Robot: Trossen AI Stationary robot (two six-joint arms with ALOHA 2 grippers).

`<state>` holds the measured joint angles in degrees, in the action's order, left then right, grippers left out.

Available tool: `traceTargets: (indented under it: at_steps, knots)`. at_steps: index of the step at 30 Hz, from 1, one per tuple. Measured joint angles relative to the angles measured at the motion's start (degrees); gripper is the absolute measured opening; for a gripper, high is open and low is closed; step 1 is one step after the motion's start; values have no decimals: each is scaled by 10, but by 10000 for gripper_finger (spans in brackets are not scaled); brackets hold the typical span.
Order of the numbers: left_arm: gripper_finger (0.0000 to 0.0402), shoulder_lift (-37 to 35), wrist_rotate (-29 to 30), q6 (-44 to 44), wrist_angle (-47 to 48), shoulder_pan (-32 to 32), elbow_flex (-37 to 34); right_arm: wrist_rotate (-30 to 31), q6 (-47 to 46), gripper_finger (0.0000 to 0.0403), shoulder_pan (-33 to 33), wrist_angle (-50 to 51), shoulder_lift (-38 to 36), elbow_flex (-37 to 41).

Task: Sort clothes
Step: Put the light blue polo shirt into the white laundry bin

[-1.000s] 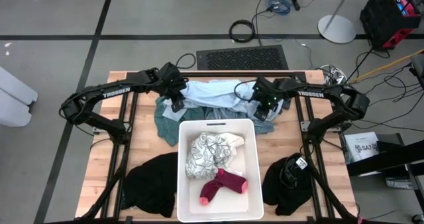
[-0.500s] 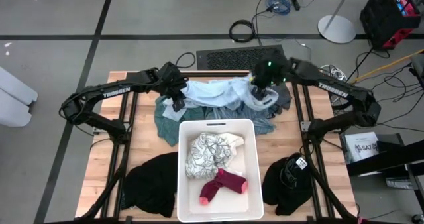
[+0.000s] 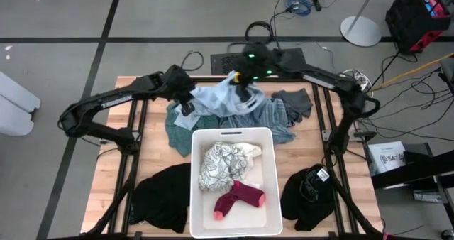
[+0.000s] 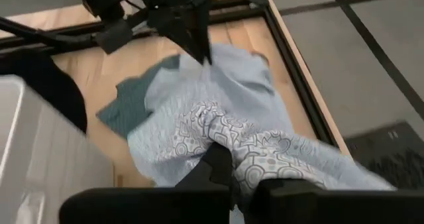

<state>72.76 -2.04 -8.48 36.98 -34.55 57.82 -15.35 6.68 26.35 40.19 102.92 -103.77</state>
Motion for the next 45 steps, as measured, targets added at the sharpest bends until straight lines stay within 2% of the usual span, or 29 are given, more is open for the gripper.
traceTargets:
  at_steps: [5, 9, 13, 18, 24, 28, 39, 45]
  knots:
    - [26, -69, 8, 47, 14, 0, 0, -1, 0, 0, -18, 13, 106, -120]
    - [26, -108, 8, 96, 74, 0, 0, -3, -9, 0, -25, 46, 187, -222]
    - [26, -124, 8, 95, 124, 0, 0, -39, -23, 0, -28, 71, 254, -306]
    - [31, -124, 29, 84, 116, 0, 0, -47, -45, 0, -32, 31, 278, -306]
    - [51, -127, 97, 95, 108, 0, 0, -45, -56, 7, -37, 0, 279, -307]
    - [62, -127, 98, 95, 101, -1, 0, -45, -36, 50, -45, 6, 279, -307]
    - [66, -127, 98, 103, 96, 0, 0, -46, 3, 226, -43, 21, 269, -307]
    - [67, -126, 98, 106, 75, 0, 0, -133, 11, 275, -38, 56, 253, -307]
